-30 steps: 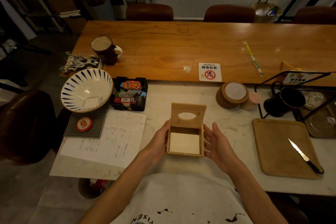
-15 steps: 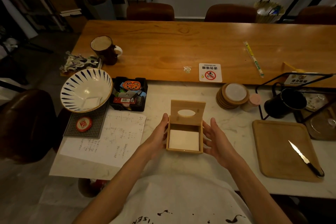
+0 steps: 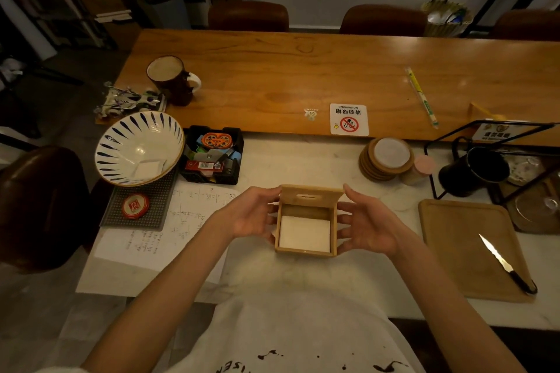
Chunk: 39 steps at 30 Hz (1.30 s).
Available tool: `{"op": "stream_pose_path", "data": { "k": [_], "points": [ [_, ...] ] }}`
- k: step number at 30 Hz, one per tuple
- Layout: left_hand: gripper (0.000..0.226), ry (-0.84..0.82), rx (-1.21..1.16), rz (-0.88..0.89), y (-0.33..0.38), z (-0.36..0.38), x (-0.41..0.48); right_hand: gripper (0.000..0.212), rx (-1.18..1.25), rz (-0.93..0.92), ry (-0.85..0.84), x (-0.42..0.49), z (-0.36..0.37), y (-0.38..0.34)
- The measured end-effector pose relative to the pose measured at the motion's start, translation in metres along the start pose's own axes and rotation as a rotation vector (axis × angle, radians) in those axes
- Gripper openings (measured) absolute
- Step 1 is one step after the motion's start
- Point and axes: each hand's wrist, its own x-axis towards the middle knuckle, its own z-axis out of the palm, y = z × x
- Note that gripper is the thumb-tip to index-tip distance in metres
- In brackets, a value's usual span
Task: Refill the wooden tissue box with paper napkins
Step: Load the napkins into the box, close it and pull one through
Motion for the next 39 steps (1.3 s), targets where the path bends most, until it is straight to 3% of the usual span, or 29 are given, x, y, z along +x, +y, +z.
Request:
{"op": "stream_pose_path", "data": {
  "k": [2,5,11,22,24,26,28,29,34,39],
  "points": [
    [0.032,-0.024,0.012,0.021,-0.003,-0.004,0.0,0.052,-0.02,-0.024,0.013,-0.002,0.003,0.002],
    [0.044,-0.035,0.104,0.05,-0.011,-0.009,0.002,0.038,-0.191,-0.094,0.077,-0.002,0.007,0.011],
    [0.063,0.17,0.301,0.164,-0.032,-0.001,0.003,0.062,-0.324,-0.228,0.223,-0.003,0.013,0.033],
    [0.081,0.245,0.504,0.262,-0.048,0.008,0.006,0.065,-0.432,-0.369,0.343,0.0,0.027,0.052],
    [0.082,0.246,0.508,0.275,-0.049,0.008,0.007,0.065,-0.765,-0.48,0.593,0.002,0.033,0.058],
    [0.083,0.245,0.502,0.271,-0.049,0.008,0.007,0.05,-1.168,-0.76,0.867,0.007,0.038,0.064],
    [0.081,0.26,0.497,0.262,-0.048,0.008,0.007,0.021,-1.339,-0.938,0.913,0.008,0.051,0.06],
    [0.081,0.266,0.5,0.258,-0.048,0.008,0.007,0.014,-1.434,-0.916,0.896,0.009,0.058,0.057],
    [0.082,0.28,0.52,0.261,-0.05,0.006,0.008,0.022,-1.789,-0.467,0.803,0.026,0.09,0.05],
    [0.082,0.288,0.478,0.273,-0.053,0.006,0.008,0.024,-1.939,-0.296,0.771,0.034,0.101,0.039]
  ]
}}
